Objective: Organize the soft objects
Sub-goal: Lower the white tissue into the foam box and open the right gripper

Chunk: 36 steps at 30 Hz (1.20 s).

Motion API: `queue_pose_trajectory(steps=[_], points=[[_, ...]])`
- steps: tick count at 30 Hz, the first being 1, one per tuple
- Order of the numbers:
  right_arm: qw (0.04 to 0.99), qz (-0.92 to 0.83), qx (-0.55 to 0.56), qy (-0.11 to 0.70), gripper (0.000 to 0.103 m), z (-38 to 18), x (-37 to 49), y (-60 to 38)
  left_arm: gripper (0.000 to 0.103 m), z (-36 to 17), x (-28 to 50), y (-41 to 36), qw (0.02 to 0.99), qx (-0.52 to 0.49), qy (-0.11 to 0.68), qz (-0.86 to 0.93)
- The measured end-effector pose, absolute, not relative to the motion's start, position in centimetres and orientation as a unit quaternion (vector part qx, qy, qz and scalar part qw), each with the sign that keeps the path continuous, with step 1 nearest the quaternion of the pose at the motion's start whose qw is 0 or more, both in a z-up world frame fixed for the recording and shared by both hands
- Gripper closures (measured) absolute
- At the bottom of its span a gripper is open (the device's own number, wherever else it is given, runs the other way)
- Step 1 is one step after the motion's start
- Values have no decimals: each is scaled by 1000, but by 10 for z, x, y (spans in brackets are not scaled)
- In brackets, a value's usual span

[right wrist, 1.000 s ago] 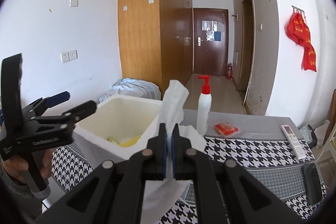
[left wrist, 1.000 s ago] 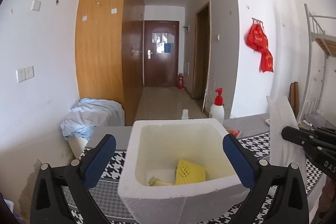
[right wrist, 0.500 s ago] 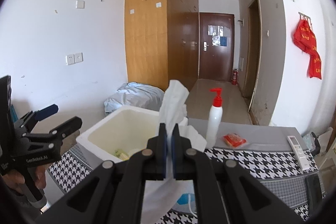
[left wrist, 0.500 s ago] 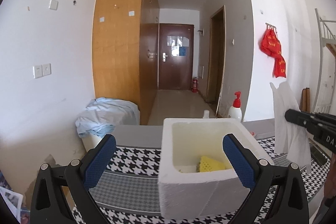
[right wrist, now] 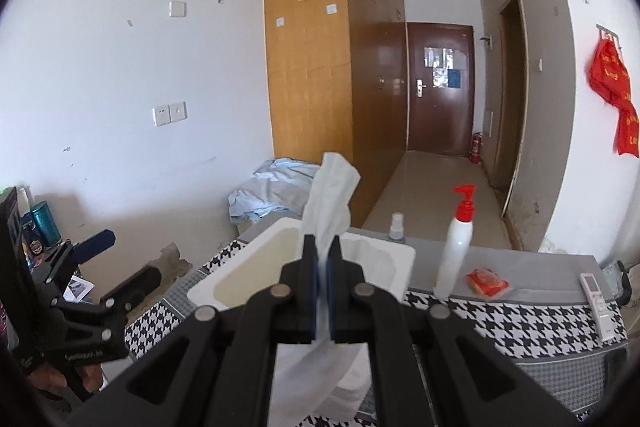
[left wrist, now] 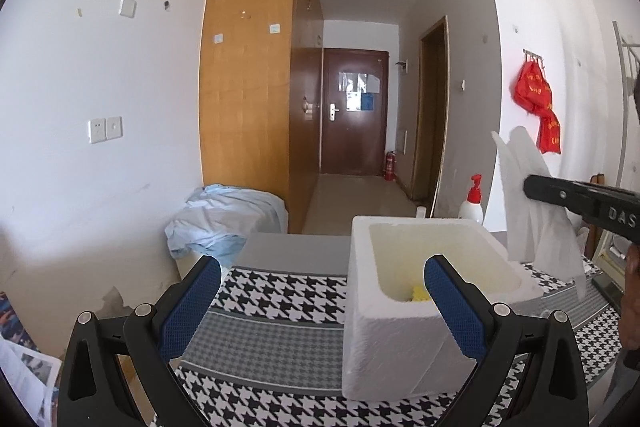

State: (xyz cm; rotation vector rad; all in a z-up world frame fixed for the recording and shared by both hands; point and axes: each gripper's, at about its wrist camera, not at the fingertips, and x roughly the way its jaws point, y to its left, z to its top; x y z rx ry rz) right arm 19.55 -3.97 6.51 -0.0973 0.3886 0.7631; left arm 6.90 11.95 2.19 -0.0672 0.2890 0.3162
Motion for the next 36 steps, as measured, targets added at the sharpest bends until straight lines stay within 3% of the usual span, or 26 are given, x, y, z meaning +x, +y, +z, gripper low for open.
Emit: queue_pose_trajectory(steps=[23,24,28,36], points=[[892,372,-79,247,94,37,226,7,1,5,60,135,970,-44,158,181],[892,370,-81,248,88,36,227,8,1,4,60,136,970,-45,158,181],[888,376,-81,254,47,32,227,12,1,2,61,136,968,-46,163,183],[889,376,-74,250,25,34,220,6,1,4,60,133,969,-44,162,184]])
